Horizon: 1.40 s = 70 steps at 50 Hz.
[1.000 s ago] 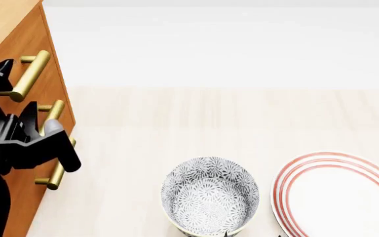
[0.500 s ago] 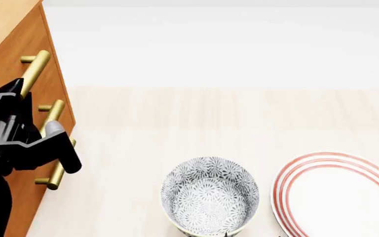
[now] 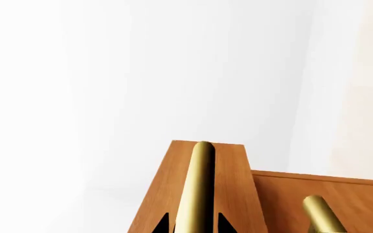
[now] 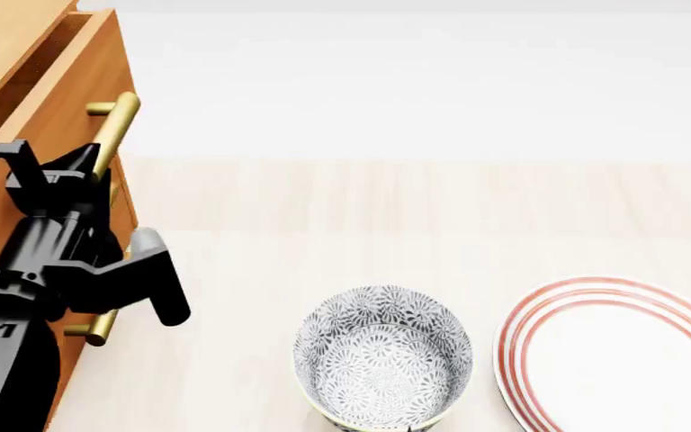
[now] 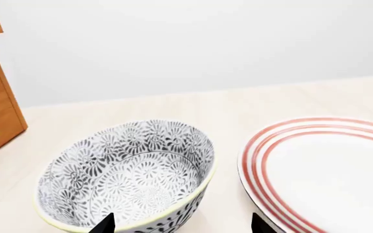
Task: Open the top drawer of the cabinet.
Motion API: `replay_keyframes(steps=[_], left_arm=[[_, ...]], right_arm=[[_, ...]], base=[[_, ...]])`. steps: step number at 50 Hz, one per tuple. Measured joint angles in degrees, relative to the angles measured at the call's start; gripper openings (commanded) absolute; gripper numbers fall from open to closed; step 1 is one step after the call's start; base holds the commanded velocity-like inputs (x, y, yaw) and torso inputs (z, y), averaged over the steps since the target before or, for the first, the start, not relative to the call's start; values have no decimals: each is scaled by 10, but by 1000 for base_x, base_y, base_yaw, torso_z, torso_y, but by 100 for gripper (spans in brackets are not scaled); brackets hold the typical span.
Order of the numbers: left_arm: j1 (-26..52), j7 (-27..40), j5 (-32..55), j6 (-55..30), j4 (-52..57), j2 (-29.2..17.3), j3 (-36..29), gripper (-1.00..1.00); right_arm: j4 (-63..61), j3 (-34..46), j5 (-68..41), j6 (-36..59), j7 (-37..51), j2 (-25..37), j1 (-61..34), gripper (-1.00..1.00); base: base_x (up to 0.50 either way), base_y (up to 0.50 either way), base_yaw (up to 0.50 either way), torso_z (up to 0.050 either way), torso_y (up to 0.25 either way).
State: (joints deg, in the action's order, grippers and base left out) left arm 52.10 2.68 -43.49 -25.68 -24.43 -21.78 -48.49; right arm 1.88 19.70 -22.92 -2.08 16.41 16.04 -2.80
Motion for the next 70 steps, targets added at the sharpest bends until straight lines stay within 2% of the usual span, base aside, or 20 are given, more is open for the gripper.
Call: replay_keyframes(steps=[24,42,43,51,70], left_arm=[[0,-19,-30,-2,2,37,-2,-100],[6,-26,-17,1,11,57,-17,-100],[6,-25,-15,1,12,58,-18,100],[12,-18,-15,3,43,69,-25,100],[-34,-37,69,-20,198,115,30,100]], right_arm=[[-4,7,-7,1,-3,5,1,100],[-3,8,-10,-1,0,7,-2,100],[-3,8,-11,-1,0,7,-2,100],[3,10,-12,-3,-1,7,-4,100],[4,14,-16,-1,1,9,-5,100]], base=[[2,0,-4,0,0],[0,0,-2,0,3],[0,0,0,0,0],[0,0,0,0,0],[0,0,0,0,0]])
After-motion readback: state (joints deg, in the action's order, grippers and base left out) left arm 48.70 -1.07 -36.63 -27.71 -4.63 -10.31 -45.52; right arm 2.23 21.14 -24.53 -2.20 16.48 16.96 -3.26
